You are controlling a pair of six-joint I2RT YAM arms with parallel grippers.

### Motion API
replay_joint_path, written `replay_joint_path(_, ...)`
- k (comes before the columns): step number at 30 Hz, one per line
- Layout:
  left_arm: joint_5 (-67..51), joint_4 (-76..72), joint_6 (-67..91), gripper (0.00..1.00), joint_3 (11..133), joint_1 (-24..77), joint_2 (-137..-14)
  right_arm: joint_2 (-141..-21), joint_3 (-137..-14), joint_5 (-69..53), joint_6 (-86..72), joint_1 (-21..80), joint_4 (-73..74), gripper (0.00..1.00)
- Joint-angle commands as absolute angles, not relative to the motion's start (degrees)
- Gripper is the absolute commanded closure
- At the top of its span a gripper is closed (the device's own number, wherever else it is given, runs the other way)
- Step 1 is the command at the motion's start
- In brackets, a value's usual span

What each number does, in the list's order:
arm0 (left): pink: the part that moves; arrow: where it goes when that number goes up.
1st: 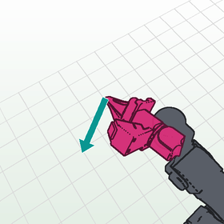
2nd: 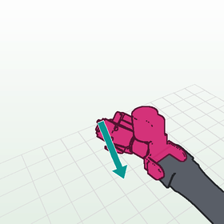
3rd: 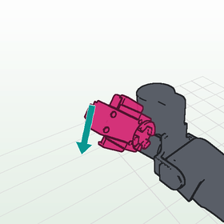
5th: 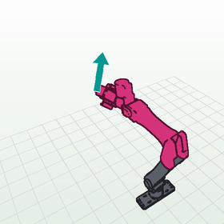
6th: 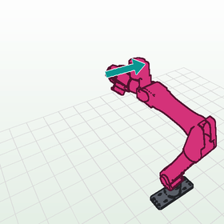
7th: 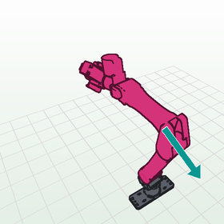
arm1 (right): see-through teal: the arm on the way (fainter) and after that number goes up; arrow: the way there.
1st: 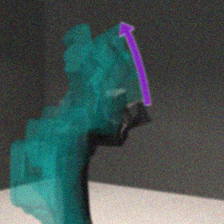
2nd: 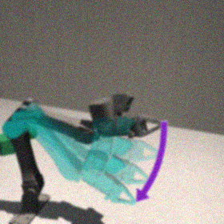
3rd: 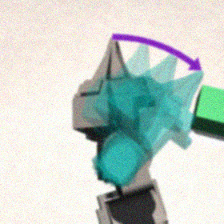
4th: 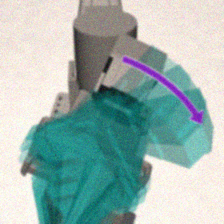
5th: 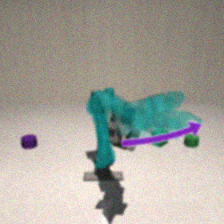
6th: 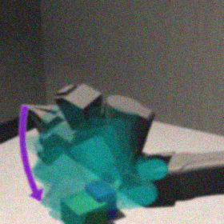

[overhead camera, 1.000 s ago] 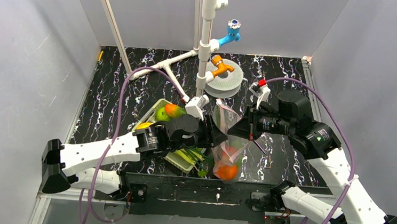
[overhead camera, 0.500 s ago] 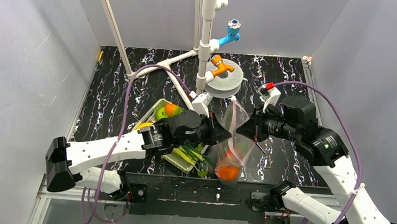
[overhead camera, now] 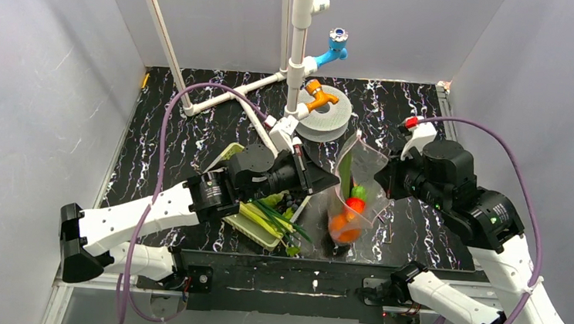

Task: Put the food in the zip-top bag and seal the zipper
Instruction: Adjust the zipper food storage bag at the center of the board, then pick up the fake fruit from the bin.

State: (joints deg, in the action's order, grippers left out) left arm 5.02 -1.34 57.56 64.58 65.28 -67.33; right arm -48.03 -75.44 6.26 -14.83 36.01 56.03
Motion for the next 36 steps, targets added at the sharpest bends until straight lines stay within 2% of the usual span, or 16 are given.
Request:
replay_joint_path(1, 4.53, -2.45, 58.47, 1.00, 64.09, 64.78, -66.34, -48.71, -79.82, 8.63, -13.42, 35.68, 54.82, 0.99)
replay_joint_path(3, 5.69, -0.49, 58.17, 0.99, 63.39, 64.76, -65.54, -49.26, -79.80, 6.67, -13.76, 35.68, 53.99, 0.99)
replay_joint_path(6, 8.44, 6.06, 57.55, 0.70, 61.51, 64.70, -62.56, -49.64, -78.40, 3.79, -14.54, 35.69, 53.01, 0.99)
replay_joint_path(9, 13.11, 12.42, 56.47, 0.47, 58.35, 64.73, -56.23, -48.66, -75.44, 0.54, -15.45, 35.68, 51.25, 0.99)
replay_joint_path(14, 21.23, 30.36, 54.23, 0.27, 57.09, 64.69, -47.24, -48.14, -72.61, -4.75, -16.63, 35.68, 49.82, 0.99)
replay_joint_path(19, 32.25, 48.45, 51.07, 0.17, 59.76, 64.54, -47.03, -48.33, -72.20, -7.01, -16.96, 35.66, 49.39, 0.99)
replay_joint_path(26, 47.46, 68.64, 49.57, 0.07, 66.98, 61.04, -62.95, -48.88, -73.56, -8.08, -17.07, 35.68, 50.83, 0.99)
replay_joint_path(29, 47.48, 66.28, 44.37, 0.02, 66.66, 55.94, -67.83, -48.66, -74.01, -7.81, -17.08, 35.67, 51.73, 0.99)
replay_joint_path(33, 44.78, 59.61, 36.76, 0.02, 63.48, 47.60, -69.97, -48.56, -74.34, -7.43, -17.15, 35.68, 52.62, 0.99)
replay_joint_path(36, 46.71, 57.47, 34.26, 0.02, 61.80, 45.03, -69.61, -49.01, -75.00, -6.89, -17.12, 35.68, 53.59, 0.99)
